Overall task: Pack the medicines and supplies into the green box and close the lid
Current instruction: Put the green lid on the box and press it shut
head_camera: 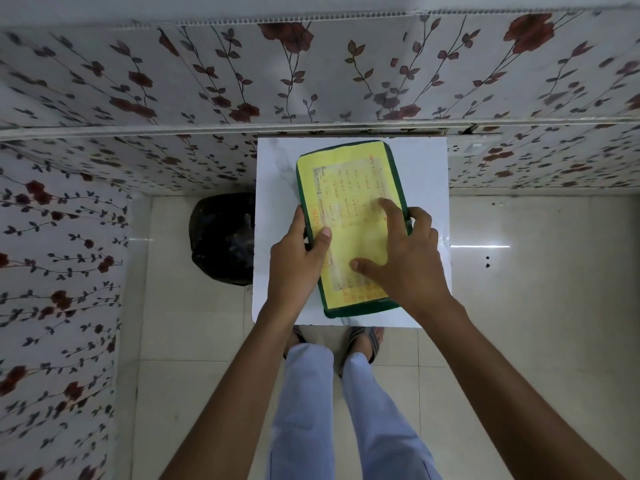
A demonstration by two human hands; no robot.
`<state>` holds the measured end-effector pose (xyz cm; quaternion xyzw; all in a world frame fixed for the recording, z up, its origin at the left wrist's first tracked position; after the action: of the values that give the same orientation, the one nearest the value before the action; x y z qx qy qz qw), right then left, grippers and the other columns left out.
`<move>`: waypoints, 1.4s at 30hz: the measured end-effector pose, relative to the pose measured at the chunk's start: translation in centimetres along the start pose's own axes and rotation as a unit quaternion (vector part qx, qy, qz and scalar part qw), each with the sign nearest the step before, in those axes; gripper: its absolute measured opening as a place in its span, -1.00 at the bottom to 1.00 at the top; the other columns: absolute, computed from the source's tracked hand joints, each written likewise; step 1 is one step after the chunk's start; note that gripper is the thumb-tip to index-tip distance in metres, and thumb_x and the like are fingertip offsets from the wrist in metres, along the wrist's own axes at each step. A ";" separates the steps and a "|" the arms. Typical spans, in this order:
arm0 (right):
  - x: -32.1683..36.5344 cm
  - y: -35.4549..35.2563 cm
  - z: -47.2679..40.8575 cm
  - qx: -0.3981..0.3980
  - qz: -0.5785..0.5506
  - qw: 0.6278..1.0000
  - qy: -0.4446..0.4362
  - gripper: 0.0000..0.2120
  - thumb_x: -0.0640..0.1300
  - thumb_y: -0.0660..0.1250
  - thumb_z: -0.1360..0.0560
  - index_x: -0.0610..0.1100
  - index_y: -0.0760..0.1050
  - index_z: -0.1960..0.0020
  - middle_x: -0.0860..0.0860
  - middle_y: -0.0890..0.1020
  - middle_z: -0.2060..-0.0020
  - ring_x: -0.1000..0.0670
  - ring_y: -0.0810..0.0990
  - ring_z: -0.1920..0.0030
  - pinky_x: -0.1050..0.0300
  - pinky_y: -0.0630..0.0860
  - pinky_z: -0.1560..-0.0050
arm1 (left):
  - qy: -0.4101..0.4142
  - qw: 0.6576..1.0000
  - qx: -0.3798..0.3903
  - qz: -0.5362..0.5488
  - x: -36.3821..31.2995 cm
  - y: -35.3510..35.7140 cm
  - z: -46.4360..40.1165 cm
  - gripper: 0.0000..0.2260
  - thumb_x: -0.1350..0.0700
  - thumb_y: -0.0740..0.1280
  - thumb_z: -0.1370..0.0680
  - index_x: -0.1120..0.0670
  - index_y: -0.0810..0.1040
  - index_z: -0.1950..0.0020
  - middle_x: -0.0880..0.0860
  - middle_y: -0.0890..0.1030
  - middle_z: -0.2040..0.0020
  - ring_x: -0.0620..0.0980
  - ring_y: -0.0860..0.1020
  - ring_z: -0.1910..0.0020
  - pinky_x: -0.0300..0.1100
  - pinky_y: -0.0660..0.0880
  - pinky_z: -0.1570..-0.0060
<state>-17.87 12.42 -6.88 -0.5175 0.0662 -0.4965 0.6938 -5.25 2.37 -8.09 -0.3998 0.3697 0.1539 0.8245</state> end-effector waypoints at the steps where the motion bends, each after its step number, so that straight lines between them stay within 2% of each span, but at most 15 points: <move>1: -0.1 0.0 0.1 -0.004 -0.003 1.000 -0.001 -0.15 0.09 0.47 -0.31 0.05 0.05 -0.44 -0.15 0.18 -0.40 -0.21 0.27 -0.31 -0.11 0.43 -0.20 | 0.001 1.000 -0.004 -0.002 0.1 0.1 0.2 -0.57 -0.03 0.18 -0.57 -0.03 0.25 -0.44 -0.02 0.61 -0.15 -0.05 0.59 0.06 -0.28 0.52 0.14; 4: -0.3 0.0 0.1 -0.010 -0.002 1.000 -0.006 -0.17 0.08 0.46 -0.33 0.04 0.06 -0.45 -0.14 0.19 -0.41 -0.21 0.27 -0.31 -0.09 0.43 -0.19 | -0.001 1.000 -0.015 0.012 0.1 0.2 0.5 -0.58 0.00 0.21 -0.57 -0.01 0.28 -0.42 -0.10 0.57 -0.07 -0.16 0.54 0.15 -0.50 0.43 0.25; 9: -0.7 0.0 -0.3 -0.005 -0.018 1.000 0.002 -0.18 0.05 0.49 -0.31 0.06 0.10 -0.41 -0.11 0.23 -0.40 -0.18 0.37 -0.28 -0.08 0.51 -0.11 | -0.017 0.999 -0.026 0.024 -0.1 0.1 0.4 -0.65 0.03 0.27 -0.55 0.02 0.39 -0.33 -0.05 0.60 -0.09 -0.19 0.51 0.16 -0.60 0.39 0.29; 12: -0.8 0.0 -0.6 0.002 -0.022 1.000 0.001 -0.20 0.01 0.50 -0.31 0.06 0.11 -0.39 -0.10 0.23 -0.39 -0.18 0.44 -0.22 -0.08 0.56 -0.03 | -0.034 0.999 -0.029 0.021 -0.4 -0.1 0.2 -0.70 0.08 0.28 -0.54 0.03 0.45 -0.27 -0.01 0.63 -0.12 -0.14 0.53 0.10 -0.51 0.40 0.26; 15: -0.6 -0.1 -0.6 0.007 -0.018 1.000 0.001 -0.22 -0.01 0.49 -0.32 0.05 0.11 -0.39 -0.10 0.24 -0.38 -0.17 0.45 -0.21 -0.06 0.57 0.01 | -0.062 0.998 -0.025 0.000 -0.6 0.0 -0.1 -0.74 0.12 0.28 -0.54 0.07 0.47 -0.23 0.04 0.62 -0.14 -0.01 0.56 0.00 -0.25 0.45 0.09; 18: -0.3 -0.1 -0.5 0.014 -0.006 1.000 0.006 -0.23 -0.01 0.49 -0.32 0.05 0.12 -0.38 -0.11 0.25 -0.36 -0.16 0.45 -0.20 -0.04 0.57 0.01 | -0.081 0.996 -0.010 -0.024 -0.5 0.2 -0.5 -0.77 0.13 0.29 -0.53 0.11 0.51 -0.17 0.08 0.62 -0.12 0.07 0.56 -0.05 -0.14 0.49 0.03; 20: -0.3 -0.4 -1.0 0.038 -0.017 0.999 0.010 -0.26 -0.02 0.49 -0.33 0.04 0.13 -0.35 -0.12 0.31 -0.31 -0.16 0.48 -0.13 -0.01 0.55 0.05 | -0.118 0.993 0.015 0.009 0.0 0.0 -1.0 -0.80 0.14 0.34 -0.49 0.10 0.55 -0.10 0.09 0.63 -0.08 0.10 0.58 -0.04 -0.02 0.55 -0.02; 22: -0.4 -1.4 -2.5 0.054 -0.080 0.995 0.033 -0.34 -0.03 0.44 -0.38 0.01 0.14 -0.32 -0.12 0.44 -0.22 -0.13 0.52 0.00 0.03 0.51 0.10 | -0.163 0.983 0.048 0.072 0.3 -0.3 -1.7 -0.84 0.18 0.40 -0.45 0.07 0.58 -0.02 0.07 0.61 -0.04 0.11 0.59 -0.01 0.10 0.59 0.01; 24: -0.3 -2.8 -4.6 0.048 -0.154 0.985 0.065 -0.45 0.02 0.34 -0.46 -0.03 0.17 -0.35 -0.10 0.53 -0.19 -0.11 0.56 0.02 0.03 0.51 0.07 | -0.171 0.979 0.046 0.102 0.1 -1.0 -2.7 -0.81 0.18 0.41 -0.44 0.04 0.55 -0.03 0.03 0.59 -0.01 0.09 0.59 0.00 0.10 0.59 0.02; 26: 0.0 -3.9 -6.9 0.039 -0.195 0.975 0.096 -0.50 0.07 0.23 -0.52 -0.07 0.22 -0.39 -0.09 0.54 -0.23 -0.13 0.57 -0.11 0.04 0.48 -0.04 | -0.158 0.979 0.013 0.131 -0.4 -1.7 -4.0 -0.86 0.13 0.37 -0.47 0.04 0.56 -0.02 0.05 0.63 0.02 0.09 0.62 0.03 0.09 0.60 0.04; 28: 0.5 -4.4 -8.7 0.043 -0.210 0.970 0.112 -0.53 0.08 0.21 -0.53 -0.11 0.30 -0.37 -0.09 0.53 -0.25 -0.12 0.55 -0.18 0.04 0.50 -0.16 | -0.152 0.978 -0.013 0.144 -0.6 -2.0 -5.0 -0.95 0.11 0.36 -0.49 0.04 0.58 0.07 0.08 0.66 0.07 0.09 0.64 0.08 0.10 0.62 0.06; 31: 0.9 -4.4 -10.3 0.069 -0.208 0.970 0.109 -0.60 0.05 0.24 -0.53 -0.18 0.43 -0.26 -0.13 0.59 -0.14 -0.15 0.59 -0.12 -0.07 0.54 -0.17 | -0.140 0.984 -0.031 0.110 -0.6 -1.9 -6.1 -0.95 0.13 0.37 -0.47 0.03 0.59 0.20 0.13 0.67 0.11 0.12 0.64 0.10 0.14 0.61 0.07; 35: 0.2 -4.3 -10.8 0.046 -0.237 0.963 0.121 -0.59 0.06 0.27 -0.51 -0.16 0.44 -0.26 -0.10 0.61 -0.12 -0.09 0.60 0.00 -0.05 0.56 -0.16 | -0.121 0.987 -0.043 0.099 -0.9 -1.8 -7.0 -0.88 0.12 0.37 -0.46 -0.04 0.57 0.27 0.12 0.67 0.13 0.14 0.64 0.07 0.17 0.59 0.03; 39: -0.4 -4.4 -10.3 0.017 -0.238 0.963 0.122 -0.60 0.09 0.27 -0.50 -0.11 0.45 -0.24 -0.07 0.61 -0.14 -0.11 0.61 -0.06 -0.06 0.56 -0.15 | -0.102 0.990 -0.031 0.093 -1.3 -1.5 -6.7 -0.94 0.07 0.35 -0.48 0.02 0.61 0.11 0.12 0.67 0.09 0.13 0.63 0.07 0.17 0.58 0.01; 42: -1.5 -3.5 -8.1 0.105 -0.257 0.951 0.138 -0.57 0.01 0.37 -0.45 -0.09 0.40 -0.26 -0.07 0.61 -0.12 -0.09 0.61 -0.04 -0.07 0.61 -0.05 | -0.117 0.987 0.013 0.106 -1.0 -1.2 -4.7 -0.85 0.06 0.41 -0.44 0.02 0.59 0.00 0.07 0.64 0.05 0.09 0.63 0.04 0.14 0.60 0.02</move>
<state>-25.67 8.42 -8.48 -0.3675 -0.0266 -0.7289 0.5770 -7.58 -1.96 -8.63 -0.3273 0.3127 0.2814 0.8461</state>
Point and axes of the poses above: each hand's wrist, its own z-axis away from the middle knuckle, its own y-axis out of the palm, x = y × z, the point moved 7 cm from there along -z, towards the middle knuckle
